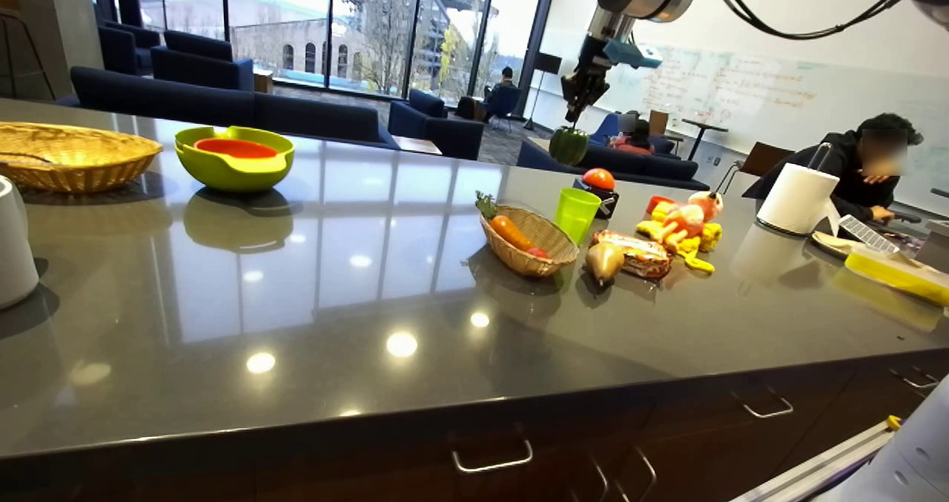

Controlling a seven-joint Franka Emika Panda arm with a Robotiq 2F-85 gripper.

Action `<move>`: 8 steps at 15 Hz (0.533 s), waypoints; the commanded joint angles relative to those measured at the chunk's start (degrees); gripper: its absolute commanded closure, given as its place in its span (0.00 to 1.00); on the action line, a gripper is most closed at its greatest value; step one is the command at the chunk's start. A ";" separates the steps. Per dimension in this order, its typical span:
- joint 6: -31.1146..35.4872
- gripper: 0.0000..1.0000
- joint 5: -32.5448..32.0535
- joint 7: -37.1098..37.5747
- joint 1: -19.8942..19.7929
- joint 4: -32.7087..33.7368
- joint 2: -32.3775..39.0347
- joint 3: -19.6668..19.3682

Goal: Put the green bell pepper in the basket on the right.

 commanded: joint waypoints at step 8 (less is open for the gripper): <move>-4.74 0.98 1.63 9.29 3.56 1.00 -0.96 1.03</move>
